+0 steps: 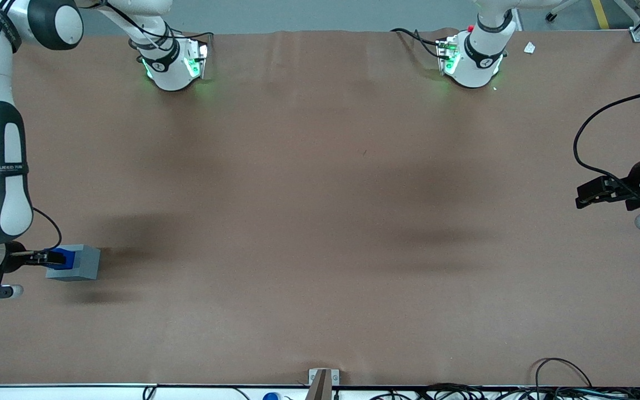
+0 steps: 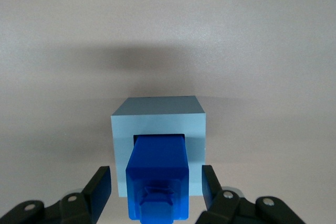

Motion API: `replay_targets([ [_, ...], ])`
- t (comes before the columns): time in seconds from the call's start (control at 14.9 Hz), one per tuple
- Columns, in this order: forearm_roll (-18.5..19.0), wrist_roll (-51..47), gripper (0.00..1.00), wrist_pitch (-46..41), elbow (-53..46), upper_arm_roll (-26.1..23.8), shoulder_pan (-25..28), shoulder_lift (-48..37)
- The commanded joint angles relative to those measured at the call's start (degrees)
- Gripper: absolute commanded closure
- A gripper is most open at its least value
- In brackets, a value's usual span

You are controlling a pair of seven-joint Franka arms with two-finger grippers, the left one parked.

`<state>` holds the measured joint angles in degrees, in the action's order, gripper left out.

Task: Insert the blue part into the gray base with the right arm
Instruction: 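Lower the blue block into the gray base's square opening, then open the right gripper and raise it off the block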

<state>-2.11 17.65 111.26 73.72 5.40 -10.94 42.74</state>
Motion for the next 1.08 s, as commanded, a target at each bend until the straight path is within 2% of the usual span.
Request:
replay_targets([
  [0.0,0.00,0.71,0.22,-0.34,-0.59,-0.47,-0.39,0.24],
  [0.34,-0.35,0.63,0.19,-2.87,-0.77,-0.48,0.75,-2.48],
  [0.4,-0.44,0.71,0.06,-5.15,-0.77,-0.56,0.75,-3.70],
  [0.47,-0.44,0.54,0.00,-6.82,-0.77,-0.56,0.84,-5.28],
  [0.74,-0.44,0.10,0.00,-11.31,-0.50,-0.56,3.20,-10.12],
  [1.01,-0.44,-5.42,0.00,-17.81,-0.24,-0.56,6.10,-15.22],
])
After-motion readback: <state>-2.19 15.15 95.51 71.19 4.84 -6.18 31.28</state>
